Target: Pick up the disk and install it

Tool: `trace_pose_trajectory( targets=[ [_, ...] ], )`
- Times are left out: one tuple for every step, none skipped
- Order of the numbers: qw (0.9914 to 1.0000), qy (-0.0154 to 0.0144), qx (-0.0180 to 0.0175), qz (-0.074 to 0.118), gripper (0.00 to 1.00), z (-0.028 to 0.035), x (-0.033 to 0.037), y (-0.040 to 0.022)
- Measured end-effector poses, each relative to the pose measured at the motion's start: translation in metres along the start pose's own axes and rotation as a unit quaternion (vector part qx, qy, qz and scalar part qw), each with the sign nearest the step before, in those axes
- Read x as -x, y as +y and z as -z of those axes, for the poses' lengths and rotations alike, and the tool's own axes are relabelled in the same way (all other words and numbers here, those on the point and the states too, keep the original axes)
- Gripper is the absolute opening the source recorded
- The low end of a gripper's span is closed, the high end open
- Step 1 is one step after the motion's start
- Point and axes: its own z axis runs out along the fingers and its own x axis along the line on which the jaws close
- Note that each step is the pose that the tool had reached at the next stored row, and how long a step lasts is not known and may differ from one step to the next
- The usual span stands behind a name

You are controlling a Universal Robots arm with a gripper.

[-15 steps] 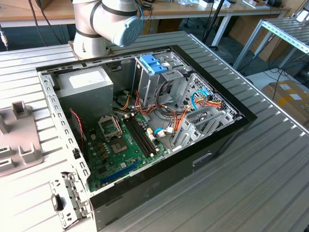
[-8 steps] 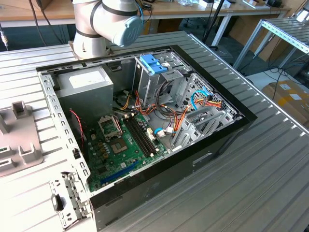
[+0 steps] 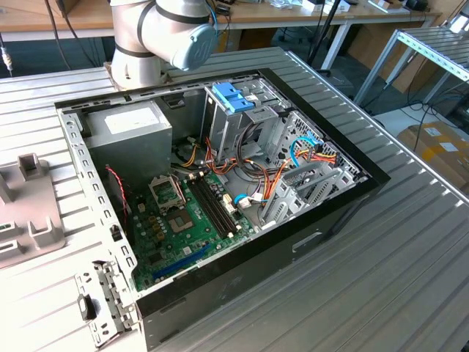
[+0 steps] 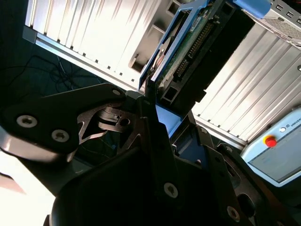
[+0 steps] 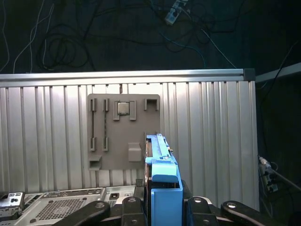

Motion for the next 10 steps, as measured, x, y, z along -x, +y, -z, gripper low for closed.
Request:
trace_pose_trajectory(
  targets=[
    [1.00000, 0.0000, 0.0000, 0.000, 0.37, 0.0000, -0.0002, -0.0006],
    [1.00000, 0.0000, 0.0000, 0.000, 0.37, 0.0000, -0.0004, -0.0012],
    [1.00000, 0.0000, 0.0000, 0.000, 0.37, -0.0001, -0.0007, -0.0020],
    [1.00000, 0.0000, 0.0000, 0.000, 0.37, -0.0001, -0.0009, -0.0025],
    [1.00000, 0.0000, 0.0000, 0.000, 0.37, -0.0001, -0.0011, -0.0031],
    [1.00000, 0.0000, 0.0000, 0.000, 0.37, -0.0001, -0.0016, -0.0040],
    [1.00000, 0.0000, 0.0000, 0.000, 0.37, -0.0002, -0.0018, -0.0045],
    [1.00000, 0.0000, 0.0000, 0.000, 0.37, -0.0001, -0.0020, -0.0052],
    [1.00000, 0.0000, 0.0000, 0.000, 0.37, -0.0002, -0.0023, -0.0061],
    [1.00000, 0.0000, 0.0000, 0.000, 0.37, -0.0003, -0.0026, -0.0067]
  ],
)
